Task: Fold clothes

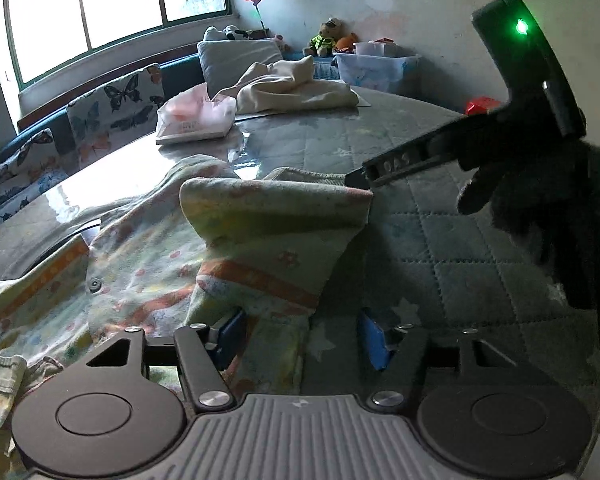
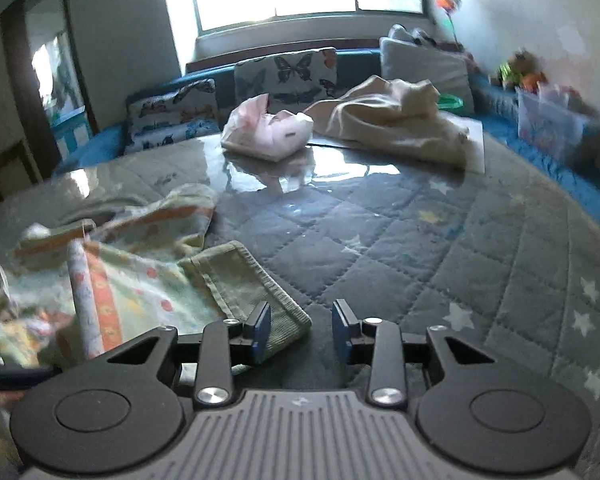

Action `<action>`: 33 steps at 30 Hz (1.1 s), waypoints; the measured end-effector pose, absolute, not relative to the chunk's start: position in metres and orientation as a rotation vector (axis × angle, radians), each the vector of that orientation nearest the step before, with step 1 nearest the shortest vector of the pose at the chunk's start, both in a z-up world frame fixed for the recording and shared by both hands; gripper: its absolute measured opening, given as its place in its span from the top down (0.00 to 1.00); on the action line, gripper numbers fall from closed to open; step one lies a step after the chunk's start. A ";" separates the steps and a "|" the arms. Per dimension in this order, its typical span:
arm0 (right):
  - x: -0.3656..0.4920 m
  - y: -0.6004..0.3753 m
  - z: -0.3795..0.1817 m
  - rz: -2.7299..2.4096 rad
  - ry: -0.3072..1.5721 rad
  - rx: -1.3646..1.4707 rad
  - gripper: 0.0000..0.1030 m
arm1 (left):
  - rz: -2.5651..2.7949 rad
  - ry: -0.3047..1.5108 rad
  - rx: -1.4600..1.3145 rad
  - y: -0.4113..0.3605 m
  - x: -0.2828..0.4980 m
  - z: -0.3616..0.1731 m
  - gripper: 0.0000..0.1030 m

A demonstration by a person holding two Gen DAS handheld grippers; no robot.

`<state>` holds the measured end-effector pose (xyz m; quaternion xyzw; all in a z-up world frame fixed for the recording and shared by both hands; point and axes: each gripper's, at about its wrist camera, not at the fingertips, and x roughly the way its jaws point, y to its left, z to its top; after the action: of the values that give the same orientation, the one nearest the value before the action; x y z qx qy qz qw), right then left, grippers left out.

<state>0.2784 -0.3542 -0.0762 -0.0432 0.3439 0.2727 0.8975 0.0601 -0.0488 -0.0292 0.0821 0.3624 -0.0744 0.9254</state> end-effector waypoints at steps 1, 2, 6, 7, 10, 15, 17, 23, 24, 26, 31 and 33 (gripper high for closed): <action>0.276 -0.354 -0.075 0.568 0.705 -0.102 0.89 | -0.158 0.743 0.166 -0.048 0.061 -0.029 0.41; 0.274 -0.355 -0.074 0.571 0.698 -0.113 0.90 | -0.165 0.743 0.161 -0.047 0.062 -0.029 0.43; 0.266 -0.360 -0.067 0.572 0.665 -0.147 0.93 | -0.179 0.740 0.145 -0.042 0.065 -0.028 0.56; 0.264 -0.365 -0.064 0.562 0.652 -0.147 0.93 | -0.180 0.739 0.147 -0.041 0.065 -0.028 0.59; 0.258 -0.379 -0.054 0.533 0.613 -0.148 0.93 | -0.197 0.746 0.125 -0.035 0.065 -0.026 0.78; 0.250 -0.405 -0.033 0.472 0.538 -0.155 0.94 | -0.287 0.772 0.045 -0.034 0.059 -0.020 0.91; 0.246 -0.419 -0.024 0.430 0.501 -0.157 0.94 | -0.345 0.788 0.018 -0.041 0.052 -0.020 0.92; 0.247 -0.450 -0.025 0.297 0.486 -0.199 0.94 | -0.481 0.809 -0.010 -0.062 0.031 -0.020 0.91; 0.249 -0.453 -0.031 0.277 0.513 -0.209 0.94 | -0.489 0.810 -0.009 -0.064 0.029 -0.019 0.90; 0.253 -0.459 -0.043 0.252 0.564 -0.232 0.93 | -0.499 0.807 -0.006 -0.067 0.026 -0.016 0.81; 0.249 -0.460 -0.050 0.226 0.566 -0.229 0.88 | -0.480 0.750 -0.023 -0.063 0.024 0.000 0.67; 0.245 -0.457 -0.045 0.266 0.557 -0.205 0.83 | -0.447 0.736 -0.036 -0.058 0.028 0.002 0.58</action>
<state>0.2446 -0.4570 -0.0453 -0.1007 0.2735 0.1305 0.9476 0.0281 -0.0576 0.0022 -0.0176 0.3568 -0.2168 0.9085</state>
